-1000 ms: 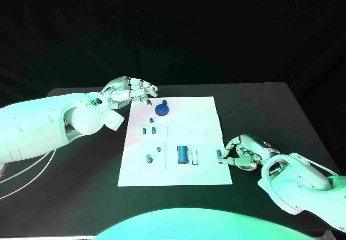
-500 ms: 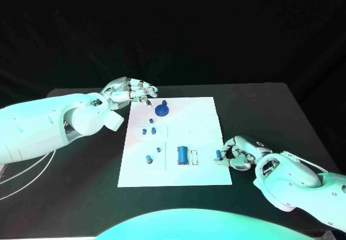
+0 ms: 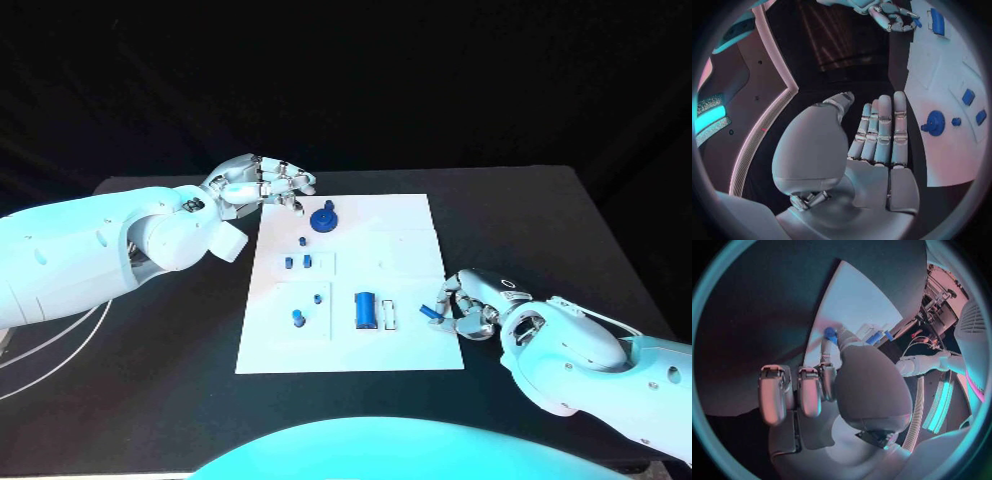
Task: Assemble the parts on the task board
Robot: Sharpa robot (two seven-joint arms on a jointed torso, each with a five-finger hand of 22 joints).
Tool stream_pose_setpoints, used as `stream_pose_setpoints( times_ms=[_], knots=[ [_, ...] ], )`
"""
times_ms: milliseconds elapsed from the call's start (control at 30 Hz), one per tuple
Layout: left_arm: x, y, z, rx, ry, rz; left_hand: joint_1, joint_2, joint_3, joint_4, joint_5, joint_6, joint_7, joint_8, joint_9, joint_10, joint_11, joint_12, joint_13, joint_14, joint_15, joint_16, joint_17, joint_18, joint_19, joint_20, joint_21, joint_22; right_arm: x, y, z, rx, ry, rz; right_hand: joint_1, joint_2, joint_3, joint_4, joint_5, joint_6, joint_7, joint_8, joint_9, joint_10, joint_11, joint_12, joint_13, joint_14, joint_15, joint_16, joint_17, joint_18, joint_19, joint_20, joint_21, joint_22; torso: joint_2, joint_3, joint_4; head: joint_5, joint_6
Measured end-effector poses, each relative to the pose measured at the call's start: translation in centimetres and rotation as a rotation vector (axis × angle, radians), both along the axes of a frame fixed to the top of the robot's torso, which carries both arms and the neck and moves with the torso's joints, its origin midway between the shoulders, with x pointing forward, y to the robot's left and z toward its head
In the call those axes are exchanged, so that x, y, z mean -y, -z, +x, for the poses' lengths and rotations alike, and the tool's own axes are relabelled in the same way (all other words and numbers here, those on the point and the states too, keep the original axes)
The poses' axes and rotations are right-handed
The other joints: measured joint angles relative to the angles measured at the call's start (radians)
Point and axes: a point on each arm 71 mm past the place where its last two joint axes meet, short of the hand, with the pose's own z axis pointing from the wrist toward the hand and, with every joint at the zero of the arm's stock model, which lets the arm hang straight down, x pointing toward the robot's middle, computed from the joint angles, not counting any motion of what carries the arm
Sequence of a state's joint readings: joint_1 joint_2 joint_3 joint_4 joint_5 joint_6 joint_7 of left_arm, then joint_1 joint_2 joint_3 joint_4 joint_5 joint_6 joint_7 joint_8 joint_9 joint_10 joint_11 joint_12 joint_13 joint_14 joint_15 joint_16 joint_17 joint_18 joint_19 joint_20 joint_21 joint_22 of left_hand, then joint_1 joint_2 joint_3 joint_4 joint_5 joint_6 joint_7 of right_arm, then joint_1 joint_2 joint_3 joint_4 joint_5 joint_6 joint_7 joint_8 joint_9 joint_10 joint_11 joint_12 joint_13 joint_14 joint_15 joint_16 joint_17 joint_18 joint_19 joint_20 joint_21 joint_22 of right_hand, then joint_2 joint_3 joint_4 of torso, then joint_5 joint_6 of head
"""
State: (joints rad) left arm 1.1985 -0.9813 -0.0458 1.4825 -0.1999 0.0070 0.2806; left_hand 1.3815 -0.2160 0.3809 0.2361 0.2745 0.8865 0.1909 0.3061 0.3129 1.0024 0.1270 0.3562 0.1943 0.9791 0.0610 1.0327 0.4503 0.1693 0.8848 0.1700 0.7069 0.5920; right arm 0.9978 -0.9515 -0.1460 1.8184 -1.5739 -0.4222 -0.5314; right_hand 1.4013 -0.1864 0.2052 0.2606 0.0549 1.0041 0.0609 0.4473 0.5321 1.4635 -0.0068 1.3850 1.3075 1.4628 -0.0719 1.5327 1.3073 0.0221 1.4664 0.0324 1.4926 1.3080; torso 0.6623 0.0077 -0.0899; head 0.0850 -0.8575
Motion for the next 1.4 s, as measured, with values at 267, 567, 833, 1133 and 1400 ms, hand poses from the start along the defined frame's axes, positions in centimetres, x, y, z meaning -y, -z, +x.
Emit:
stream_pose_setpoints(
  times_ms=[267,567,833,1133,1400],
  knots=[
    [0.0,0.0,-0.1,-0.002,0.002,0.000,0.000,0.000,0.000,0.000,0.000,0.000,0.000,0.000,0.000,0.000,0.000,0.000,0.000,0.000,0.000,0.000,0.000,0.000,0.000,0.000,-0.004,-0.001,-0.7,-0.2,-0.2,0.012,-0.027,-0.020,0.045,0.003,0.042,-0.007,0.004,-0.004,0.004,-0.007,-0.020,0.000,0.000,-0.004,0.000,0.004,-0.004,0.000,0.000,0.000,0.000,0.000,0.000,0.000,0.000,-0.0009,0.0004,0.000,0.000],
    [0.0,0.0,-0.1,-0.003,0.003,0.000,0.005,0.005,0.000,0.000,0.000,0.000,0.000,0.000,0.001,0.000,0.000,0.000,0.000,0.000,0.000,0.000,0.000,0.000,0.000,0.000,-0.004,-0.003,-0.9,-0.4,-0.7,0.017,-0.024,-0.018,0.024,0.025,0.098,0.001,0.009,0.001,-0.001,-0.019,-0.035,0.000,0.000,-0.009,0.000,0.004,-0.004,0.000,0.001,0.000,0.000,0.000,0.008,0.000,0.000,-0.0008,0.0001,0.003,0.001],
    [0.1,0.0,-0.1,-0.004,0.004,0.000,0.010,0.010,0.000,0.000,0.000,0.000,0.000,0.000,0.001,0.000,0.000,0.000,0.000,0.000,0.000,0.000,0.001,0.000,0.007,0.000,-0.008,-0.004,-1.5,-2.0,-0.4,0.042,-0.013,0.026,0.028,0.028,0.126,-0.011,0.009,0.011,-0.003,-0.019,-0.036,0.001,-0.007,0.008,0.000,0.004,-0.004,0.000,0.001,0.000,-0.004,-0.004,0.027,0.000,0.000,-0.0001,-0.0005,0.003,0.001],
    [0.1,0.0,-0.1,-0.004,0.005,0.000,0.018,0.010,0.000,0.000,0.000,0.000,0.000,0.000,0.001,0.000,0.000,0.000,0.001,0.000,0.000,0.000,0.001,0.000,0.007,0.000,-0.008,-0.005,-2.9,-2.9,-0.6,0.033,-0.002,0.117,-0.017,0.029,0.147,-0.001,0.009,0.017,0.000,-0.019,-0.036,0.004,-0.011,0.027,0.000,0.004,-0.011,0.006,0.001,0.000,0.000,-0.007,0.040,0.000,0.001,0.0006,-0.0005,0.003,0.000],
    [0.2,0.0,-0.1,-0.004,0.007,-0.001,0.018,0.010,0.000,0.000,0.000,0.000,0.000,0.004,0.001,0.000,0.000,0.000,0.001,0.000,0.000,0.000,0.001,0.000,0.007,0.000,-0.008,-0.005,-4.1,-2.2,-0.6,-0.027,0.014,0.169,-0.073,0.027,0.153,0.013,0.009,0.028,-0.010,-0.014,-0.039,0.004,-0.011,0.027,0.000,0.004,-0.011,0.006,0.000,0.000,0.000,-0.007,0.040,0.000,0.001,0.0007,-0.0005,0.003,-0.004]
  ],
)
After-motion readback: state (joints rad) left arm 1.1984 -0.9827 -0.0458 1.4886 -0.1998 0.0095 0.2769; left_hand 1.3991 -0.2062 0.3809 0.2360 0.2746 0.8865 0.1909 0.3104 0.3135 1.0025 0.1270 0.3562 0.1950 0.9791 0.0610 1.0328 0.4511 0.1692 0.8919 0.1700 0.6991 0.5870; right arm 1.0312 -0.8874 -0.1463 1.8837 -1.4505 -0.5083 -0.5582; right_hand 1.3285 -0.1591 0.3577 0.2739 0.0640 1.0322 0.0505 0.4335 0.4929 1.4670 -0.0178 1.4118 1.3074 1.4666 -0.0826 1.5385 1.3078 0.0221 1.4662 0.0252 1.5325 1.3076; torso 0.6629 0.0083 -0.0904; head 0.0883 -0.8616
